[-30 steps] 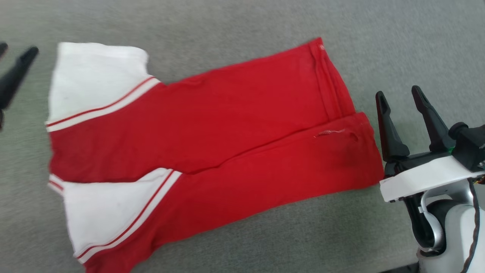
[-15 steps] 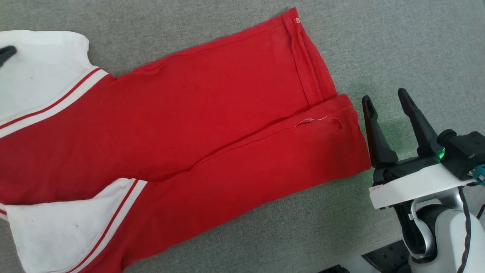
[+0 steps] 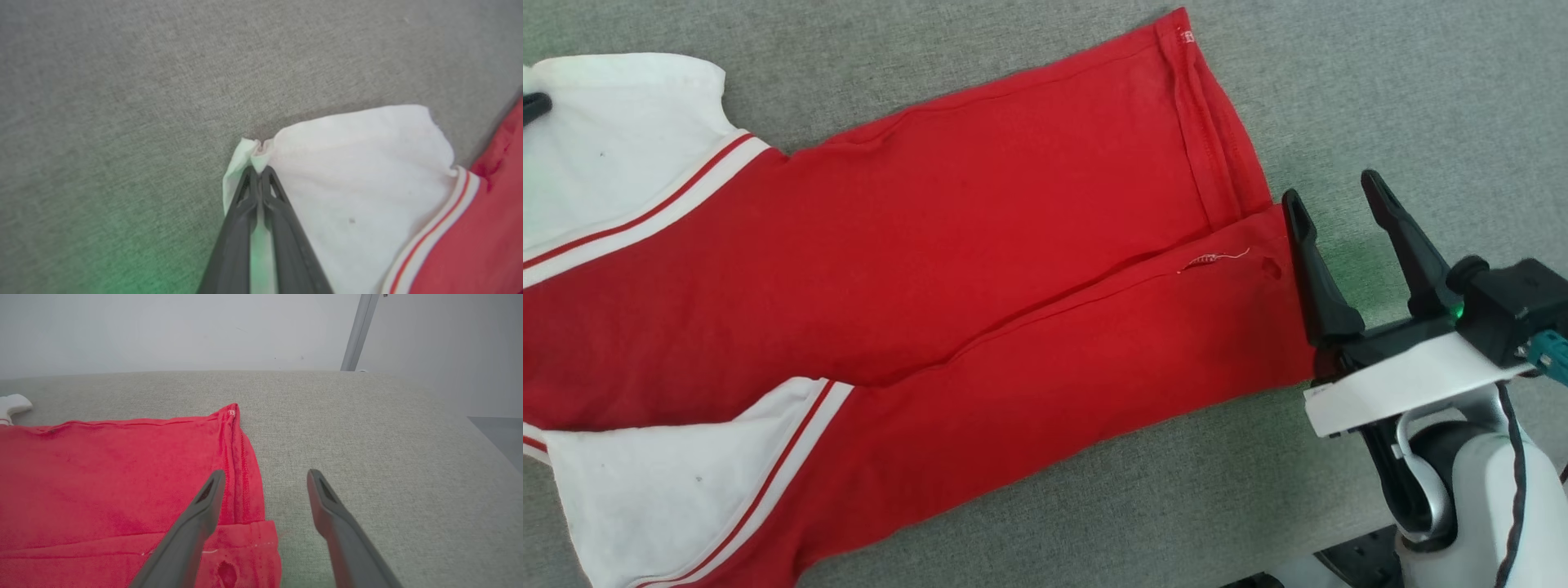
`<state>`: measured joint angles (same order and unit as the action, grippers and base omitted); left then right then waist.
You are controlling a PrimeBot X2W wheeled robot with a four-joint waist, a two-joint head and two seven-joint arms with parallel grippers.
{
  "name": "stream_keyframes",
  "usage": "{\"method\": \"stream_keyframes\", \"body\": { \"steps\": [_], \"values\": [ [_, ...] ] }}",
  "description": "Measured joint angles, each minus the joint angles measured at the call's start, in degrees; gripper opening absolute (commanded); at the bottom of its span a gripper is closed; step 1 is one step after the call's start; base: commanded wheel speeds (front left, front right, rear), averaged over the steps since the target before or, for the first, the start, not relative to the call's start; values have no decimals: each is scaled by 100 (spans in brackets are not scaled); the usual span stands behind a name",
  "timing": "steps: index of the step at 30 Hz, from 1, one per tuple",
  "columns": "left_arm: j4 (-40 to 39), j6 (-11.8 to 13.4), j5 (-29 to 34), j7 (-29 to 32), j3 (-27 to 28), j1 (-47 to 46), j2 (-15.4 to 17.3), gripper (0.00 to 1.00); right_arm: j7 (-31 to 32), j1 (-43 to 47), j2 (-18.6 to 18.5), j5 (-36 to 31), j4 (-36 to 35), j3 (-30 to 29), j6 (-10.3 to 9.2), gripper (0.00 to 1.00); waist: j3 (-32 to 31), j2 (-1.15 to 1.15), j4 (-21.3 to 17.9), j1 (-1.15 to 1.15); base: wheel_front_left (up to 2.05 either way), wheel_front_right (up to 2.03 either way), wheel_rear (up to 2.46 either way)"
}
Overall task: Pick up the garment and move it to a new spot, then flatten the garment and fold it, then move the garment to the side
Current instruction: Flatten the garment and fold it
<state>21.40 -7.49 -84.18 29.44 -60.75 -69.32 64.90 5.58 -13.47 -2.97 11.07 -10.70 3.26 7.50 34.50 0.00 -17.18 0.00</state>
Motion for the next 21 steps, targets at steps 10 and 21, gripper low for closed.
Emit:
{"method": "stream_keyframes", "body": {
  "steps": [10, 21],
  "values": [
    [-133, 0, 97, -264, -264, -230, -69, 0, 1000, -923, -5, -294, 266, 337, -1, 100, 42, 0, 68, 0, 0, 0, 0],
    [-396, 0, 11, -568, -517, -586, -307, 0, 3648, -3356, -111, -219, 2064, 595, 1, 100, 250, 0, 432, 0, 0, 0, 0]
  ]
}}
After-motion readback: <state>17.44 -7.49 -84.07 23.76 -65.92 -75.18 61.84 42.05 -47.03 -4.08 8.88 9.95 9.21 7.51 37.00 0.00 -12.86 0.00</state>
